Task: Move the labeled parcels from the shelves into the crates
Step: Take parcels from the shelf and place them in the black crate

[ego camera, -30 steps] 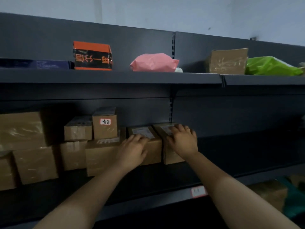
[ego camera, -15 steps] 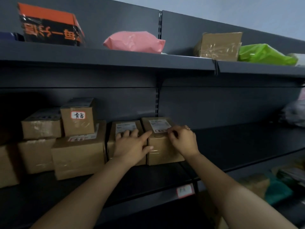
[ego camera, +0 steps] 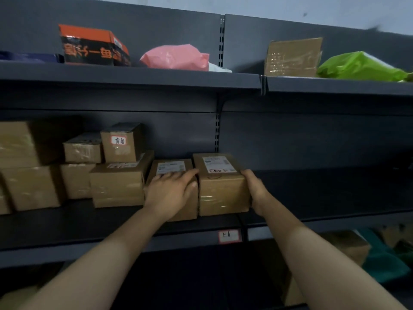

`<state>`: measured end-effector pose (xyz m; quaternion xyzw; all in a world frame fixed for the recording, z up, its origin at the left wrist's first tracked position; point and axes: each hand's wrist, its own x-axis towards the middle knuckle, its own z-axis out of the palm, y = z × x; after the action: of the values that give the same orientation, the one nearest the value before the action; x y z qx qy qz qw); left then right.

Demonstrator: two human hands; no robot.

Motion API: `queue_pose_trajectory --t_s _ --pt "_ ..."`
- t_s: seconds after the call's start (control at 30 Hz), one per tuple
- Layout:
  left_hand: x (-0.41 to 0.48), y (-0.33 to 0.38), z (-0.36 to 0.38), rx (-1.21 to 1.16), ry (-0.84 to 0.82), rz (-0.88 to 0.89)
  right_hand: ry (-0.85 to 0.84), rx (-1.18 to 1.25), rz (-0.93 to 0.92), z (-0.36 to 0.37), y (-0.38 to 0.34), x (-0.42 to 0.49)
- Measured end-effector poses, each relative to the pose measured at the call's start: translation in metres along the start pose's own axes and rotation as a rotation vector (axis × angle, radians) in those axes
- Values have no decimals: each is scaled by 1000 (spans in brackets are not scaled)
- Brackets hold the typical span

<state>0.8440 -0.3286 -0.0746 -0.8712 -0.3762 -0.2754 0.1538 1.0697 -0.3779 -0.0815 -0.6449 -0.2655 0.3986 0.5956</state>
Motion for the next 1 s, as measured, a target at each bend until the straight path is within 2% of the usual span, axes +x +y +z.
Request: queue_pose_trajectory --t_s 0.07,0.13,0.17,0.23,0.3,0.5,0.6,0.77,1.0 --pt "1 -8 -8 -112 57 -162 -20 -3 -19 -1 1 -1" --pt "0 -16 -11 -121 53 -423 -35 -8 -14 -2 2 -4" --pt "-1 -20 -10 -229 3 -591 -39 1 -9 -2 2 -5" --pt "0 -24 -2 -667 -28 -893 -57 25 15 -4 4 -8" --pt "-3 -24 1 -953 21 -995 -94 41 16 -7 6 -13" --pt "-27 -4 -9 -1132 170 -923 -176 202 -63 -21 15 -43" --pt "-44 9 -16 -1256 193 -898 -177 216 -107 -32 17 -67" --pt "-76 41 -34 -1408 187 -843 119 269 -96 -54 35 -124" --pt "-103 126 -61 -1690 -56 -669 362 379 -222 -133 64 -229"
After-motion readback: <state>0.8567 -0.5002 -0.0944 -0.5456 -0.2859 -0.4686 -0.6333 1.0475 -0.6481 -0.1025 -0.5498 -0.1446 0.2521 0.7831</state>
